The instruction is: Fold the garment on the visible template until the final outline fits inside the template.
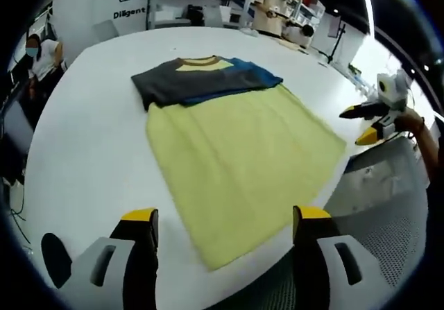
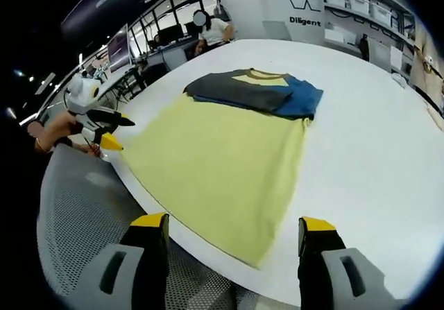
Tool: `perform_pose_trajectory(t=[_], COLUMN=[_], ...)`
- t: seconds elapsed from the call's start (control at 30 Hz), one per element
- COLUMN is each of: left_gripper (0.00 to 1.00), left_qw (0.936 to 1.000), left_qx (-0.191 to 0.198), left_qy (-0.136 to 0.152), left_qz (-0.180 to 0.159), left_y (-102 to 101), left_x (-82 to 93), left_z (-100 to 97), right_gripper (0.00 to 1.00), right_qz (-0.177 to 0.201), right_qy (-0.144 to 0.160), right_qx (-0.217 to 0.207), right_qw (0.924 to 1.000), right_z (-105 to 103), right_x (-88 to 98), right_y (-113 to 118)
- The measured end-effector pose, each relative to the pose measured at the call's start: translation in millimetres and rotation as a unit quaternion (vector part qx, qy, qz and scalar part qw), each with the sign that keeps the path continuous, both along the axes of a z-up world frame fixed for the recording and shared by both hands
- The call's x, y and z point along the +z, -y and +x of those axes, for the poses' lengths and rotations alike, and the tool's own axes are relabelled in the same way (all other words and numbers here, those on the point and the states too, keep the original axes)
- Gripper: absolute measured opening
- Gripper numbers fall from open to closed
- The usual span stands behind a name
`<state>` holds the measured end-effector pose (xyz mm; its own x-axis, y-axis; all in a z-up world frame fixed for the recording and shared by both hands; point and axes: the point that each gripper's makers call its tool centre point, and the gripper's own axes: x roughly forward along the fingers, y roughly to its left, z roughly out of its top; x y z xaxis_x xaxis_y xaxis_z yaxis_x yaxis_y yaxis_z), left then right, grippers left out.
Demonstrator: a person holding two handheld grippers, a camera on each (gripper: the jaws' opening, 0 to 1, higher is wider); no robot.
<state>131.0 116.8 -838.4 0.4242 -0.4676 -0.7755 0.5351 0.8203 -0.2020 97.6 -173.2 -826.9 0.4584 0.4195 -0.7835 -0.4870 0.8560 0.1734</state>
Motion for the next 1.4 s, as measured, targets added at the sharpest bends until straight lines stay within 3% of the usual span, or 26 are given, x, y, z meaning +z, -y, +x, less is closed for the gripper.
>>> perform_pose_trajectory(t=[0.13, 0.37, 0.57, 0.77, 0.8, 0.93, 1.2, 1.4], left_gripper=[0.72, 0.59, 0.55, 0.5, 0.48, 0.38, 0.24, 0.17], left_qw=[0.9993, 0.9981, 0.9971, 0.9958, 0.9957, 0.9947, 0.9913, 0.9899], left_qx=[0.024, 0.053, 0.048, 0.052, 0.053, 0.062, 0.07, 0.074], left_qy=[-0.016, -0.024, -0.033, -0.043, -0.046, -0.058, -0.068, -0.075], left_qz=[0.024, 0.019, 0.049, 0.061, 0.06, 0.058, 0.089, 0.095], left_y=[-10, -14, -19, -23, -22, -20, -28, -29], left_x=[-8.4, -13.5, -20.9, -23.3, -23.3, -23.5, -25.7, -26.0], left_z=[-3.6, -9.7, -14.6, -18.3, -19.4, -25.3, -29.4, -31.4], right_gripper=[0.66, 0.58, 0.45, 0.37, 0.36, 0.34, 0.3, 0.23], right_qz=[-0.013, -0.026, -0.028, -0.06, -0.062, -0.06, -0.071, -0.076], right_qy=[-0.017, -0.041, -0.06, -0.071, -0.059, -0.067, -0.073, -0.076], right_qx=[-0.013, -0.019, -0.036, -0.042, -0.038, -0.047, -0.059, -0.066], right_qw=[0.9997, 0.9986, 0.9971, 0.9948, 0.9956, 0.9948, 0.9931, 0.992], right_z=[-4, -11, -14, -17, -14, -15, -15, -17], right_x=[-12.1, -27.2, -34.6, -42.2, -39.9, -39.4, -39.8, -40.6], right_y=[7, 13, 20, 29, 29, 30, 33, 36])
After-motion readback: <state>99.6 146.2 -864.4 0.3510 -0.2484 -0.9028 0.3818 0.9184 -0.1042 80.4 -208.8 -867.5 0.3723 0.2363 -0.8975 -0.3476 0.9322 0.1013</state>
